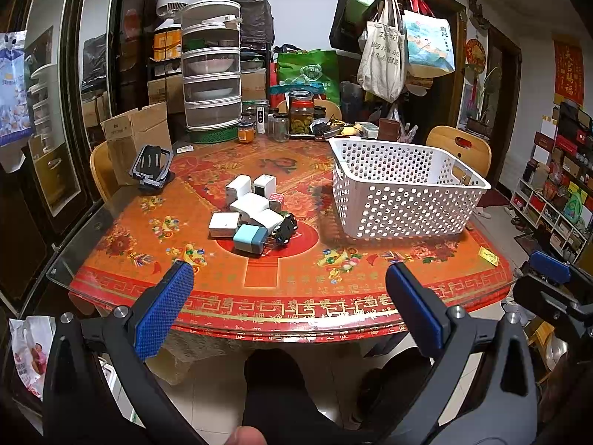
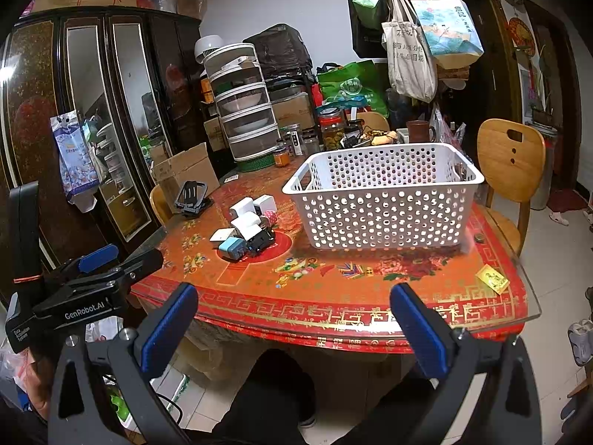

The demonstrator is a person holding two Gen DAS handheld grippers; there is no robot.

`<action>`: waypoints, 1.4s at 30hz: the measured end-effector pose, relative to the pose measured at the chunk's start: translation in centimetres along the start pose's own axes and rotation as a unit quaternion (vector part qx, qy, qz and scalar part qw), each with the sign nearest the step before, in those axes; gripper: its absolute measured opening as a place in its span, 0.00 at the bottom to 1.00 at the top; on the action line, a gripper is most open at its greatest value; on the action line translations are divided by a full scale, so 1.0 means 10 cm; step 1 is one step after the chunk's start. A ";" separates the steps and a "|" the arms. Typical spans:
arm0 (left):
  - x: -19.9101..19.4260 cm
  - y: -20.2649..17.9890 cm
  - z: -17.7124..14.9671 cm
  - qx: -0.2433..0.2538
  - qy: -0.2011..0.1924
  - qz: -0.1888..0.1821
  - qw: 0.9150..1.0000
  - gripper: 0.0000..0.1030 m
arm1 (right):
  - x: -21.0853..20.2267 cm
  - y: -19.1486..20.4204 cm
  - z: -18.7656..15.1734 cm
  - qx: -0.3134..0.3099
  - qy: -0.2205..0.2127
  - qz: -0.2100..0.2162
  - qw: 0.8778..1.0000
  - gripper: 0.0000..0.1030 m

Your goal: Organize rigid objects

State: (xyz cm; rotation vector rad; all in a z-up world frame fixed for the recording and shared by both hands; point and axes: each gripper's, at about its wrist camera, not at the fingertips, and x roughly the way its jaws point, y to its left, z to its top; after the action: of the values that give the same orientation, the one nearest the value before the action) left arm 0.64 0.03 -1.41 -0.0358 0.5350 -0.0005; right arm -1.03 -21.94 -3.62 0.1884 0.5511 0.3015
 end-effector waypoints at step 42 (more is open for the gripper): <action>2.56 1.38 0.69 -0.088 0.123 0.059 0.987 0.99 | 2.07 -2.68 1.36 0.086 0.143 -0.176 0.970 0.94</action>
State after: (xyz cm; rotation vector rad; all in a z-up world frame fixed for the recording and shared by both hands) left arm 26.04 13.82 -8.98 -0.1785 0.7833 0.1599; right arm 29.21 -41.54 -9.10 0.2113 0.8840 -0.0686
